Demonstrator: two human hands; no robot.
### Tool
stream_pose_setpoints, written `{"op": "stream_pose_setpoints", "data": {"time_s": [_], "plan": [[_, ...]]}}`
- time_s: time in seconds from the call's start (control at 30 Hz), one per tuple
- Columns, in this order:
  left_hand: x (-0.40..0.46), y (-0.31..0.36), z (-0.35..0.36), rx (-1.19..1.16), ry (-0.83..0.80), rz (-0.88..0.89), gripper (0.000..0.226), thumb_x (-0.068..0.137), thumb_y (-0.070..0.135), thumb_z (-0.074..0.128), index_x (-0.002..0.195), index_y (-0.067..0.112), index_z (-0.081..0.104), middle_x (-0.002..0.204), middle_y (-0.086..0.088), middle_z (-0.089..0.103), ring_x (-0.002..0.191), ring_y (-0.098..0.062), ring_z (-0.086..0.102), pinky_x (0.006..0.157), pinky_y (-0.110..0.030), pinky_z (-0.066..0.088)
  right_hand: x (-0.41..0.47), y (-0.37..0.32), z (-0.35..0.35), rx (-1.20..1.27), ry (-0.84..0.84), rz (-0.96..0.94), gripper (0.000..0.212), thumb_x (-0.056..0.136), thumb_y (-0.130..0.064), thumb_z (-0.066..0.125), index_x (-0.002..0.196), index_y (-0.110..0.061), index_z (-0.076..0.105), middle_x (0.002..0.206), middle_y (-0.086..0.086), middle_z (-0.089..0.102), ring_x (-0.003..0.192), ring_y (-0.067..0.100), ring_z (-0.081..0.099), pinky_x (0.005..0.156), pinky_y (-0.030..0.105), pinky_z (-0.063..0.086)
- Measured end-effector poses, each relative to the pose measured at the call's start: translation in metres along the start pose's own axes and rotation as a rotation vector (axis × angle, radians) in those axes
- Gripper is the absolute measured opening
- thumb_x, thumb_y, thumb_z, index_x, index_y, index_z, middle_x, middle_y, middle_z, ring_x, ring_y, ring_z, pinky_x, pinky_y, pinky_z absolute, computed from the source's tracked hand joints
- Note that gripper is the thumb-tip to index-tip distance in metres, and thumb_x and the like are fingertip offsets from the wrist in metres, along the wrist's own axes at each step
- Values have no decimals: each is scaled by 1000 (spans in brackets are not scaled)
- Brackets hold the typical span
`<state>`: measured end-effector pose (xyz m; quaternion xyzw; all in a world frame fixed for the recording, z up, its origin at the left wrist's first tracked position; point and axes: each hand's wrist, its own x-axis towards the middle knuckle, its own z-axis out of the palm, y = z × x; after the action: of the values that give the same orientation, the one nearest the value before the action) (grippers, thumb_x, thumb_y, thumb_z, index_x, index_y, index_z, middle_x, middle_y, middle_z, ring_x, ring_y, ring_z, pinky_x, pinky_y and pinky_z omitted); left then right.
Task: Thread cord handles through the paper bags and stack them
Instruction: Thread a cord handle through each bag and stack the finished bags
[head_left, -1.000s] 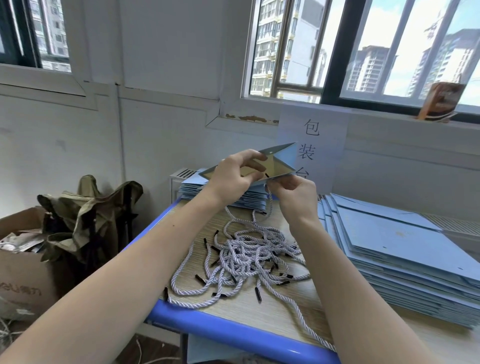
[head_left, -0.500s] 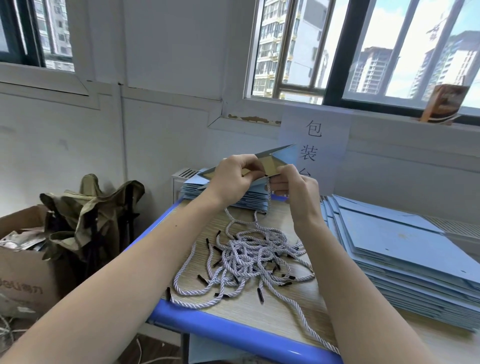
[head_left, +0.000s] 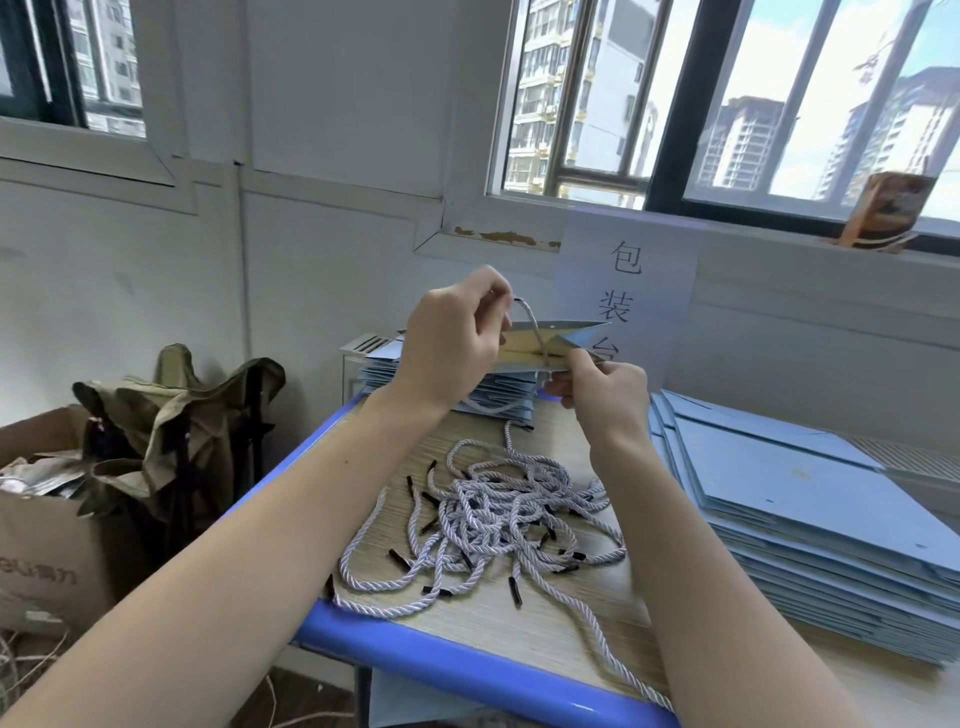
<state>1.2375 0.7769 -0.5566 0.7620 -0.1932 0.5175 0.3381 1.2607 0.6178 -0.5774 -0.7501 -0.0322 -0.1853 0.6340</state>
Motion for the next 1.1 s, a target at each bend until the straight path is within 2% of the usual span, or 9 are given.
{"op": "stream_pose_setpoints", "data": {"time_s": [0.1,0.2,0.4,0.6,0.73,0.87,0.93,1.0,1.1], "plan": [[7,-3,-7,122,124,29,11,96,16,57,90,11,64,66,2,64,56,-17,60,54,-38,52,4,3,-4,-40,25,29,36,88,-26,60,55,-11,66,58,5,69,60,22,51,64,36,43],[9,-10,-14,114,154,-13,10,97,13,56,92,11,64,67,2,62,60,-19,59,58,-39,51,5,4,-5,-61,27,42,34,85,-26,60,55,-12,63,58,4,64,58,23,49,63,35,41],[10,-9,-17,-30,61,-75,6,97,9,58,93,8,62,72,2,64,57,-2,59,56,-13,42,4,4,-2,-60,20,50,33,86,-25,59,57,-12,63,60,6,61,58,23,47,62,37,40],[11,-9,-20,-57,180,-154,7,98,11,55,93,11,60,72,4,63,54,-4,56,56,-19,44,7,7,-3,-56,17,80,30,85,-26,60,58,-12,63,57,1,63,59,22,48,62,36,40],[12,-10,-24,-78,-47,-201,7,95,9,61,88,10,62,68,2,64,52,-2,56,54,-18,47,9,11,-2,-103,-3,71,23,80,-34,57,73,-13,59,68,3,62,63,23,49,62,35,39],[8,-9,-19,-26,-362,-152,6,89,10,68,83,11,69,66,6,60,58,-5,50,58,-16,41,16,16,-1,-93,-7,94,34,85,-36,60,109,-16,49,99,8,70,86,26,65,65,35,45],[5,-9,-18,36,-482,-95,5,88,12,71,83,12,72,68,8,59,61,-4,47,59,-13,37,17,17,-1,-88,-6,85,34,85,-31,61,113,-19,47,107,9,67,96,29,66,72,40,50],[4,-12,-18,112,-551,-33,5,88,14,72,83,13,73,72,7,58,68,-3,47,64,-17,38,18,18,-1,-91,-3,80,32,83,-29,63,111,-20,50,108,9,67,99,30,67,80,43,52],[2,-14,-17,238,-561,-7,7,88,14,70,81,14,72,73,10,53,74,-7,45,66,-28,38,19,19,0,-84,-12,80,30,80,-27,62,107,-21,51,105,9,70,97,30,67,75,41,52]]}}
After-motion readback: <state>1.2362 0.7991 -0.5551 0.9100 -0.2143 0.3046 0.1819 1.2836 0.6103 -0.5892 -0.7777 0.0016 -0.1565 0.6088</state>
